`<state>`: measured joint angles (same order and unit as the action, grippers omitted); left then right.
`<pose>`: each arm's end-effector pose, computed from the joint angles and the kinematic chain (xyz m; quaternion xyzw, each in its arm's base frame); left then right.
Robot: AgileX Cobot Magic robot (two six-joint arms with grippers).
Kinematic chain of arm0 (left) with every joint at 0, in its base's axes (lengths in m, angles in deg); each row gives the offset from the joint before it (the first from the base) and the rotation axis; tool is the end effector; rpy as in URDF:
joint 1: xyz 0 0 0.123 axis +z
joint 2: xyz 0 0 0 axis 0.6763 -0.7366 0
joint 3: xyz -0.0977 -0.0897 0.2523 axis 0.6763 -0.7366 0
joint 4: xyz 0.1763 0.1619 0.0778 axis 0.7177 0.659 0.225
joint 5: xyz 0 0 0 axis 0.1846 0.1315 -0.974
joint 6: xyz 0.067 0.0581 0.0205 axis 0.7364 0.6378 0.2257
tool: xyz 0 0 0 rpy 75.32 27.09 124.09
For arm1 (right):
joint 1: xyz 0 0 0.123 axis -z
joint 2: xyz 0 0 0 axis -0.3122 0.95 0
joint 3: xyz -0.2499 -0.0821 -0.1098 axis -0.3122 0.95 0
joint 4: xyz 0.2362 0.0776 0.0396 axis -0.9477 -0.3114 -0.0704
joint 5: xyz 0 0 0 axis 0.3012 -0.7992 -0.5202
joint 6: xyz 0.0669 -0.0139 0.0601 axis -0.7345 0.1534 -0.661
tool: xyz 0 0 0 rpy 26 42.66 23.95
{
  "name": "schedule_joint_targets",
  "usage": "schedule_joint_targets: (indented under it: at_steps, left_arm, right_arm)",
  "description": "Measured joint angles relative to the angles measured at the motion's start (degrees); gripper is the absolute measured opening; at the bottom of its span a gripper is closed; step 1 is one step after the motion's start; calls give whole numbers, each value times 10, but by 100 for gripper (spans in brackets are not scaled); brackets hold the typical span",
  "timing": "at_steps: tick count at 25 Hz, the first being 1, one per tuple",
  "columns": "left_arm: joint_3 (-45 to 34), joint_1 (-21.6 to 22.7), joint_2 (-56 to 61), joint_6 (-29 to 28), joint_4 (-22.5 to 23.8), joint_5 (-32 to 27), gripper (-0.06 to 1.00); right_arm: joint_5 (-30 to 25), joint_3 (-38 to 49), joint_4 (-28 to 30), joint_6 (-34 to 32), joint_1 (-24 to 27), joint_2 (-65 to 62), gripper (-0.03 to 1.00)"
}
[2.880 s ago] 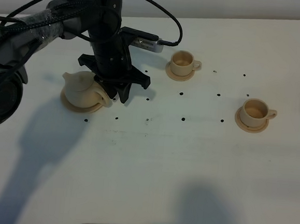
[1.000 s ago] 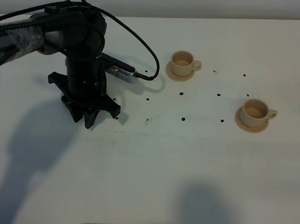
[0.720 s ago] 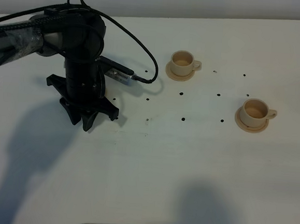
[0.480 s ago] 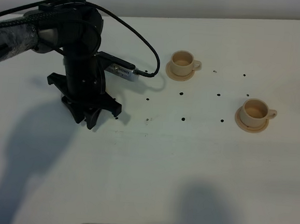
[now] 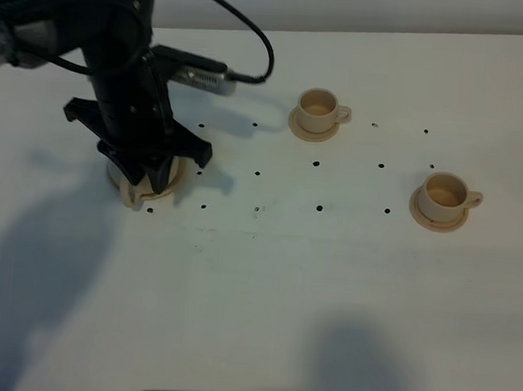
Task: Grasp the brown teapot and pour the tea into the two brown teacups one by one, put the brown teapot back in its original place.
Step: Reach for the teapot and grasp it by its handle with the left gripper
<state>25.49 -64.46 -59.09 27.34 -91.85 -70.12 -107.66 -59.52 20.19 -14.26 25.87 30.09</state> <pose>0.3620 -0.1511 0.2079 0.1853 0.9823 -0.0291 0.0026 -0.0041 0.0163 0.2747 0.0217 0.8537 0.0445 0.5183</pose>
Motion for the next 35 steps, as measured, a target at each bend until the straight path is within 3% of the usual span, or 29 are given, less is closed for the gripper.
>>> schedule_joint_targets:
  at_steps: [15,35]
  left_arm:
    - [-42,71,22,-31,4,0,33]
    - [-42,74,-14,-31,-1,22,33]
  right_arm:
    - [0,0,0,0,0,0,45]
    - [0,0,-1,0,0,0,45]
